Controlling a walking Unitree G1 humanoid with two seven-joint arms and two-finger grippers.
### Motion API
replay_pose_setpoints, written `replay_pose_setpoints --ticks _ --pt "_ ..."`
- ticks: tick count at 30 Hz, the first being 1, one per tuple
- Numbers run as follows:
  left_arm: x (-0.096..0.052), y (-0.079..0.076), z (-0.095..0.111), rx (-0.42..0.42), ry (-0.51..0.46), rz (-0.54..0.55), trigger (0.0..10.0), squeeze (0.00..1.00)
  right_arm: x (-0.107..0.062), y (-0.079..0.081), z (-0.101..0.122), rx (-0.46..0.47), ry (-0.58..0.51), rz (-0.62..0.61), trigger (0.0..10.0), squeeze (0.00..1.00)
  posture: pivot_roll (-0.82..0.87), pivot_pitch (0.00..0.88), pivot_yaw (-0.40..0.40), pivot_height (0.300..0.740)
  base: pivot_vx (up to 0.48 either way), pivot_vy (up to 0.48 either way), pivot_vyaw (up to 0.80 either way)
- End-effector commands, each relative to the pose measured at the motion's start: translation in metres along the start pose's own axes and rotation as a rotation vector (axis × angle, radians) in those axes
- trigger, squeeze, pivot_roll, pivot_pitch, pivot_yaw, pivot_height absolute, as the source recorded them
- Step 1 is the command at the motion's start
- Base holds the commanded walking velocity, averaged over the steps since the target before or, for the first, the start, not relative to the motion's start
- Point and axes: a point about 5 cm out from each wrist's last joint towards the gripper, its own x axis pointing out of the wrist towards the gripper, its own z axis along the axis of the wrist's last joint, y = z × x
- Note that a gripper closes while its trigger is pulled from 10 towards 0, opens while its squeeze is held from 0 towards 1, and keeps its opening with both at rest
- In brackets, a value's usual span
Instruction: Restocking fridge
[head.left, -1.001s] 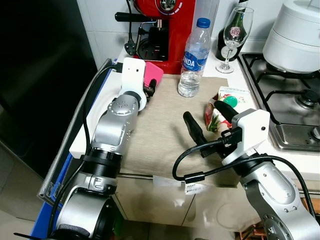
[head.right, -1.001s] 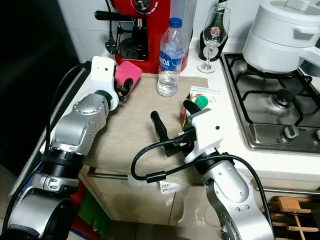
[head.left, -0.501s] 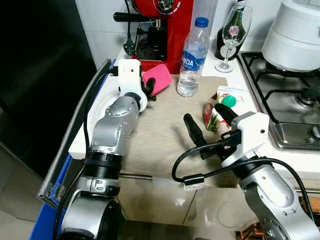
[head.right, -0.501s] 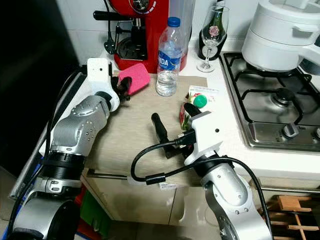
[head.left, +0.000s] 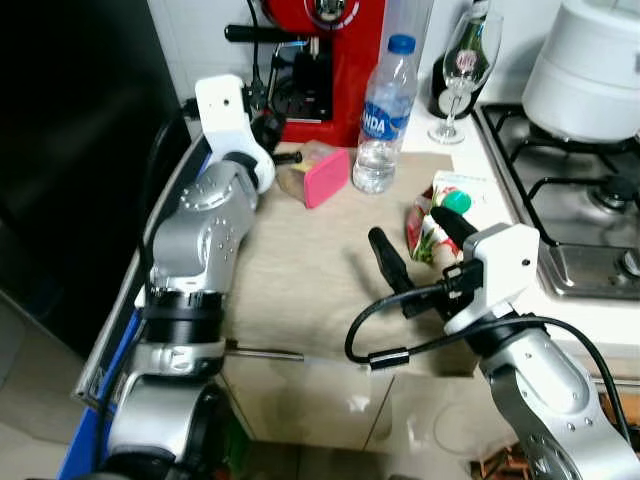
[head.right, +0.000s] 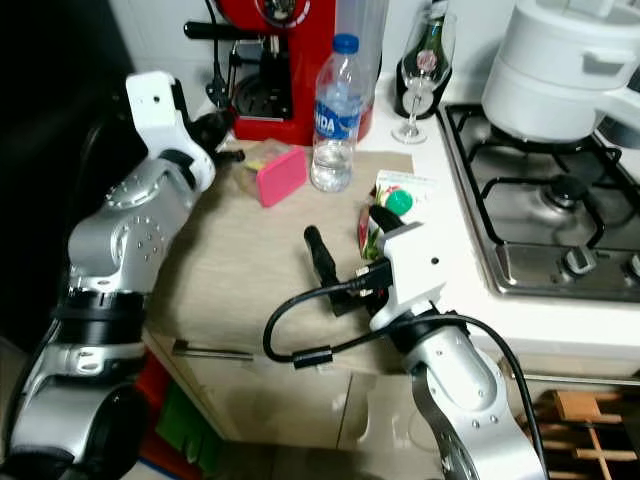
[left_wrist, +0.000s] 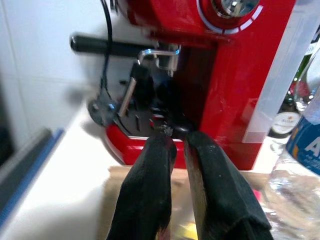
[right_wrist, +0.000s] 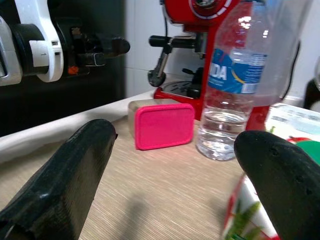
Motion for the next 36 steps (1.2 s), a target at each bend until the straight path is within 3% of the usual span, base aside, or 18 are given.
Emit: replay_pose_setpoints --ticks 1,2,3,6,7,10,18,27,36 --pt "-0.002 -0.003 0.006 0.063 -0.042 -0.018 0.8 0.00 0.001 -0.002 0.000 -0.010 -0.004 -0.006 10.0 0.14 -0.16 0.000 0.063 0.740 0.000 0.000 0.00" --pt "-0.003 -0.003 0.008 0.099 -0.060 -0.020 4.5 0.00 0.001 -0.002 0.000 -0.011 -0.003 -0.006 10.0 0.14 -0.16 0.000 0.063 0.740 0.000 0.000 0.00" --pt "-0.005 -0.007 0.012 0.175 -0.097 -0.039 10.0 0.00 0.001 -0.003 0.000 -0.014 -0.002 -0.007 10.0 0.14 -0.16 0.000 0.061 0.740 0.000 0.000 0.00" --pt "-0.005 -0.008 0.013 0.228 -0.122 -0.051 10.0 0.00 0.001 -0.003 0.000 -0.015 -0.003 -0.007 10.0 0.14 -0.16 0.000 0.061 0.740 0.000 0.000 0.00" --pt "-0.006 -0.010 0.012 0.313 -0.144 -0.081 10.0 0.00 0.002 -0.004 0.000 -0.017 -0.003 -0.008 10.0 0.14 -0.16 0.000 0.059 0.740 0.000 0.000 0.00" --pt "-0.005 -0.010 0.005 0.347 -0.125 -0.107 10.0 0.00 0.002 -0.004 0.000 -0.018 -0.004 -0.009 10.0 0.14 -0.16 0.000 0.059 0.740 0.000 0.000 0.00" --pt "0.021 0.021 -0.022 0.506 -0.026 -0.073 10.0 0.00 0.001 -0.004 0.000 -0.024 -0.009 -0.020 10.0 0.14 -0.18 0.000 0.078 0.740 0.000 0.000 0.00" --pt "0.032 0.031 -0.025 0.520 0.002 -0.087 10.0 0.00 -0.007 -0.004 0.004 -0.030 -0.013 -0.048 10.0 0.14 -0.22 0.007 0.099 0.740 0.000 0.000 0.00" --pt "0.037 0.027 -0.031 0.497 0.015 -0.131 10.0 0.00 -0.012 -0.007 0.003 -0.038 0.008 -0.074 10.0 0.14 -0.26 0.017 0.092 0.740 0.000 0.000 0.00"
